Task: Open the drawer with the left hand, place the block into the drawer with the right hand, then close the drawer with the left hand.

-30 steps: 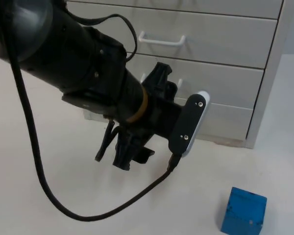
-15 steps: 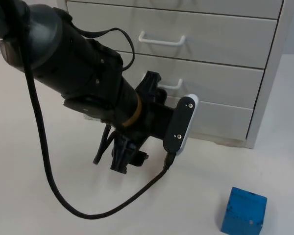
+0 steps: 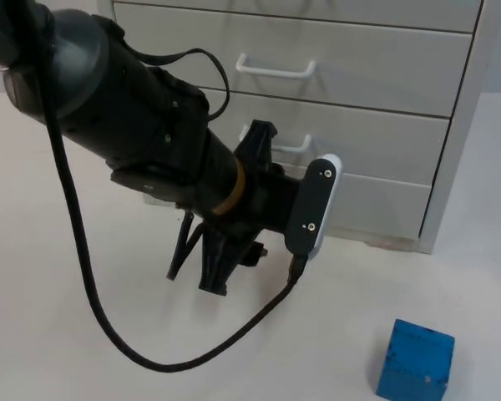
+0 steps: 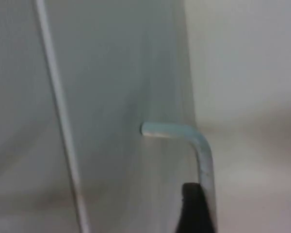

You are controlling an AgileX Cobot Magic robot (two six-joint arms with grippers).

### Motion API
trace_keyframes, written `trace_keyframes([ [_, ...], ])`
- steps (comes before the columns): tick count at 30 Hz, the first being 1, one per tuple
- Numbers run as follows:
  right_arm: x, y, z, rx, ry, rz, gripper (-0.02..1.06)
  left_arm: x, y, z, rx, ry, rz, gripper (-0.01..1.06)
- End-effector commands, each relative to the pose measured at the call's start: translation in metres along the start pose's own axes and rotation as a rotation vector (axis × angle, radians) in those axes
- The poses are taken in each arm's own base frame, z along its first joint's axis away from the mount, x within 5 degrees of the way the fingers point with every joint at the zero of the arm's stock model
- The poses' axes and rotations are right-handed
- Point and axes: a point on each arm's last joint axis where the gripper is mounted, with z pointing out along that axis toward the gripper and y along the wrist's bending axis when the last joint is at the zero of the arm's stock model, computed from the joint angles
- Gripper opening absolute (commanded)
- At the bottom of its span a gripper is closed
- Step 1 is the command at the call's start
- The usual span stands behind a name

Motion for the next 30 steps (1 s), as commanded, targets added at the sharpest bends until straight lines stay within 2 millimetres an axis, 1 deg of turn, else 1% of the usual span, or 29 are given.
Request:
trace_keyframes([
  [1,-0.001,-0.001,-0.001,0.005,-0.012,0.003,1.05,0.001,-0.008,0.007,0.030,0.005,-0.027,0.49],
  [2,-0.001,-0.001,-0.001,0.005,-0.012,0.003,1.05,0.001,-0.010,0.009,0.036,0.008,-0.037,0.45],
  [3,-0.001,-0.001,-0.001,0.005,-0.012,0.003,1.05,0.001,-0.010,0.009,0.036,0.008,-0.037,0.45],
  [5,-0.001,-0.001,-0.001,0.005,-0.012,0.003,1.05,0.001,-0.010,0.009,0.037,0.011,-0.045,0.35],
  [6,-0.001,-0.001,-0.001,0.005,-0.012,0.003,1.05,0.001,-0.010,0.009,0.037,0.011,-0.045,0.27],
  [8,-0.001,-0.001,-0.001,0.007,-0.012,0.001,1.05,0.002,-0.010,0.009,0.039,0.036,-0.040,0.07],
  [9,-0.001,-0.001,-0.001,0.007,-0.012,0.001,1.05,0.002,-0.010,0.009,0.039,0.036,-0.040,0.07],
  [10,-0.001,-0.001,-0.001,0.010,-0.012,-0.001,1.05,0.002,-0.011,0.008,0.042,0.055,-0.036,0.00],
  [13,-0.002,-0.001,-0.001,0.010,-0.014,-0.001,1.05,0.005,-0.012,0.007,0.051,0.115,-0.054,0.00],
  [15,-0.002,-0.001,-0.001,0.010,-0.014,-0.001,1.05,0.003,-0.013,0.006,0.054,0.126,-0.063,0.00],
  [18,-0.002,-0.001,-0.001,0.010,-0.017,-0.001,1.05,-0.001,-0.021,-0.009,0.062,0.133,-0.054,0.00],
  [19,-0.002,-0.001,-0.001,0.010,-0.017,-0.001,1.05,-0.001,-0.021,-0.009,0.062,0.133,-0.054,0.00],
  [22,-0.002,-0.001,-0.001,0.010,-0.017,-0.001,1.05,-0.003,-0.030,-0.026,0.069,0.127,-0.043,0.00],
  [23,-0.002,-0.001,-0.001,0.010,-0.017,-0.001,1.05,-0.003,-0.030,-0.026,0.069,0.127,-0.043,0.00],
  [26,-0.002,-0.001,-0.001,0.006,-0.015,0.002,1.05,0.001,-0.043,-0.038,0.099,0.147,-0.076,0.00],
  [27,-0.002,-0.001,-0.001,0.005,-0.015,0.003,1.05,0.003,-0.048,-0.040,0.110,0.153,-0.074,0.00],
  [28,-0.002,-0.001,-0.001,0.005,-0.015,0.003,1.05,0.003,-0.048,-0.040,0.110,0.153,-0.074,0.00],
  [30,-0.002,-0.001,-0.001,0.003,-0.015,0.005,1.05,0.007,-0.058,-0.043,0.138,0.165,-0.079,0.00],
])
